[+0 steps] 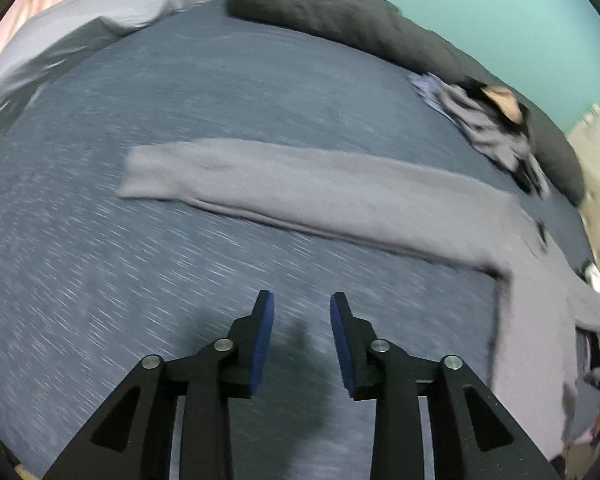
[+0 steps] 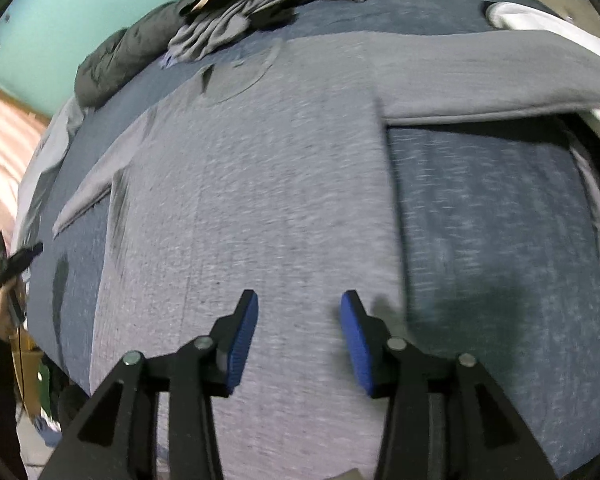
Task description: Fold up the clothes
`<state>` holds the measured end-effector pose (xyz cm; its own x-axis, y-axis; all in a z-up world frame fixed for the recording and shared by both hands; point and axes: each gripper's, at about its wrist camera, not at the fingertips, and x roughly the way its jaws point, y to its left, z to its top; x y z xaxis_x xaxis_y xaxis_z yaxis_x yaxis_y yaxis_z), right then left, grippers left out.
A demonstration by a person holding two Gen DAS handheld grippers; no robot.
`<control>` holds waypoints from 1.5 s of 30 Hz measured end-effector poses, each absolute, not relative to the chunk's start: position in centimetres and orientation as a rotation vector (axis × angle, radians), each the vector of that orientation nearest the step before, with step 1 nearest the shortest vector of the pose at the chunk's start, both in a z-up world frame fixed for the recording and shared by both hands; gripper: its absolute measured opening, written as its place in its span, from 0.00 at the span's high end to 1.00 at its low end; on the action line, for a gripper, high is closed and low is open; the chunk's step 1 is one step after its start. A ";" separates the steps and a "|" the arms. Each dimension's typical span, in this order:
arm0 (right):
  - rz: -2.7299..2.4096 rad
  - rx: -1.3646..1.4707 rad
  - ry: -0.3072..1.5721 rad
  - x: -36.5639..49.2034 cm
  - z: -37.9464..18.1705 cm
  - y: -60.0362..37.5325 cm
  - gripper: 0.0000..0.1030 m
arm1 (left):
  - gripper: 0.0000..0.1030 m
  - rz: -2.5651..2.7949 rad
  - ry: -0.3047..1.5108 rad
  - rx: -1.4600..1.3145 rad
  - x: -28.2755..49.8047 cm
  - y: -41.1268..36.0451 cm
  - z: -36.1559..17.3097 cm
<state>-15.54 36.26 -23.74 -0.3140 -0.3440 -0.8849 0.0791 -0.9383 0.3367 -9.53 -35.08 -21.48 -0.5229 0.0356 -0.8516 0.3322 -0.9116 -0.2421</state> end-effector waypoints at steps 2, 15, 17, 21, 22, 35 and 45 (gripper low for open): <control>-2.358 1.637 -0.371 -15.3 -23.2 37.9 0.56 | 0.64 -2.565 0.580 1.449 -9.3 -32.8 -21.3; -2.627 1.368 -0.710 -15.2 -15.5 52.0 0.50 | 0.48 -2.728 0.685 1.455 -10.4 -21.3 -21.1; -2.688 1.343 -0.755 -15.3 -14.5 54.6 0.50 | 0.47 -2.753 0.710 1.448 -10.5 -20.0 -20.9; -2.817 1.281 -0.880 -15.6 -12.7 60.4 0.45 | 0.32 -2.794 0.742 1.414 -10.7 -17.6 -20.5; -2.833 1.260 -0.927 -15.6 -12.6 61.8 0.43 | 0.31 -2.800 0.730 1.414 -10.8 -17.1 -20.6; -2.969 1.249 -1.195 -16.1 -14.1 73.5 0.42 | 0.24 -2.723 0.846 1.363 -9.8 -14.1 -24.3; -3.007 1.225 -1.230 -16.8 -15.8 77.2 0.41 | 0.22 -2.686 0.735 1.292 -9.7 -13.1 -26.1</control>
